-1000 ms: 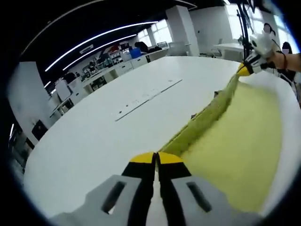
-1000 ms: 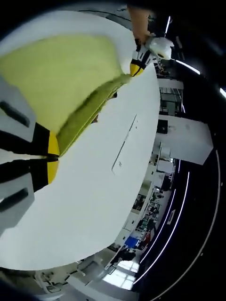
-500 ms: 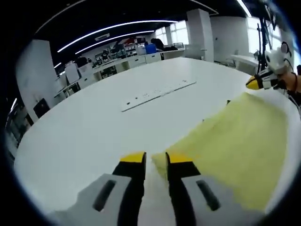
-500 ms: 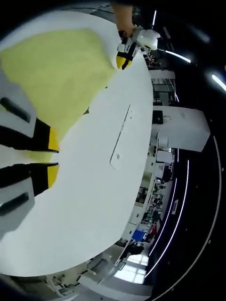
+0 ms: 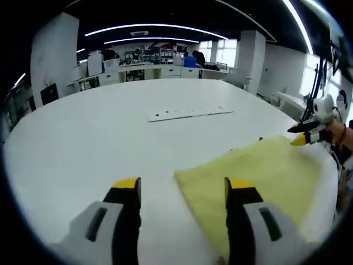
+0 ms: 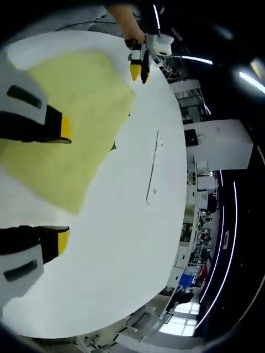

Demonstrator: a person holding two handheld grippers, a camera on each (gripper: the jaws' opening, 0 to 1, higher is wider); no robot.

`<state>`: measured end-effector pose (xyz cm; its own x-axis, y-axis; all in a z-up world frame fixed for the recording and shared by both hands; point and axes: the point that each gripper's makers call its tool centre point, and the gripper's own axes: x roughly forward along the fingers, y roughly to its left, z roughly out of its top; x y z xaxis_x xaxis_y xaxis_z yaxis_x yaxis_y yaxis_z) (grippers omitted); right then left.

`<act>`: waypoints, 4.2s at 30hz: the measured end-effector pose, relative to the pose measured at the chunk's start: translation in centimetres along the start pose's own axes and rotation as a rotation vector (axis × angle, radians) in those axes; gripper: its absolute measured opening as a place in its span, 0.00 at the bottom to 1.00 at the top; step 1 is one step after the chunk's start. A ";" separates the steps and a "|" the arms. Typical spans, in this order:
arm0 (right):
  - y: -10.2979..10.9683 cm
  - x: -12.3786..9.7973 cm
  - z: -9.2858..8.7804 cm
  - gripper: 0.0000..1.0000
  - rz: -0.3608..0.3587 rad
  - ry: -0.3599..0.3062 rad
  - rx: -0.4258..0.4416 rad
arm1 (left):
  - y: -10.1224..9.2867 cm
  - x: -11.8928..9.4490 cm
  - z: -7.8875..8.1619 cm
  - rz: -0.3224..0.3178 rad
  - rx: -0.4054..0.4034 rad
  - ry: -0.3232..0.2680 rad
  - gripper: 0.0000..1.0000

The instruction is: Fold the garment on the visible template until the final outline fits inside the template.

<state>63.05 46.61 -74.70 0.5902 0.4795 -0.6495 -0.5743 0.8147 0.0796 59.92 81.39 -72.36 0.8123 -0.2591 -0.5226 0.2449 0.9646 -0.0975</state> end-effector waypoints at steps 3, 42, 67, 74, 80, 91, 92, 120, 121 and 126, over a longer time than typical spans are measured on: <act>0.9 -0.6 -0.1 0.70 0.034 0.007 0.013 | -0.4 -1.0 -0.7 -0.012 0.005 0.007 0.65; 7.5 -8.4 -7.1 0.64 0.186 0.070 0.002 | -5.0 -9.0 -9.0 -0.173 0.104 0.155 0.37; 7.1 -9.9 -9.6 0.19 0.144 0.074 0.050 | -6.6 -8.9 -11.3 -0.178 -0.054 0.161 0.12; 6.7 -9.8 -10.1 0.09 0.147 0.066 0.105 | -7.0 -8.8 -11.5 -0.183 -0.070 0.154 0.05; 6.6 -9.7 -10.2 0.00 0.145 0.050 0.139 | -7.0 -9.0 -11.5 -0.185 -0.069 0.150 0.00; 6.1 -10.0 -9.7 0.00 0.140 0.033 0.114 | -5.7 -9.9 -10.9 -0.169 0.038 0.154 0.00; 6.1 -10.0 -9.7 0.00 0.141 0.034 0.114 | -5.7 -9.8 -10.9 -0.170 0.064 0.160 0.00; 7.3 -11.9 -11.8 0.00 0.169 0.083 0.086 | -7.8 -12.2 -13.2 -0.255 0.357 0.249 0.00; 7.3 -12.0 -11.9 0.00 0.170 0.084 0.084 | -7.8 -12.2 -13.3 -0.255 0.362 0.250 0.00; 7.5 -12.2 -12.1 0.00 0.169 0.087 0.079 | -7.9 -12.4 -13.5 -0.262 0.381 0.254 0.00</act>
<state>44.67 42.86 -75.35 0.4364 0.5843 -0.6842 -0.6126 0.7499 0.2497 40.75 77.62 -76.52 0.5557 -0.4232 -0.7156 0.6360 0.7707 0.0380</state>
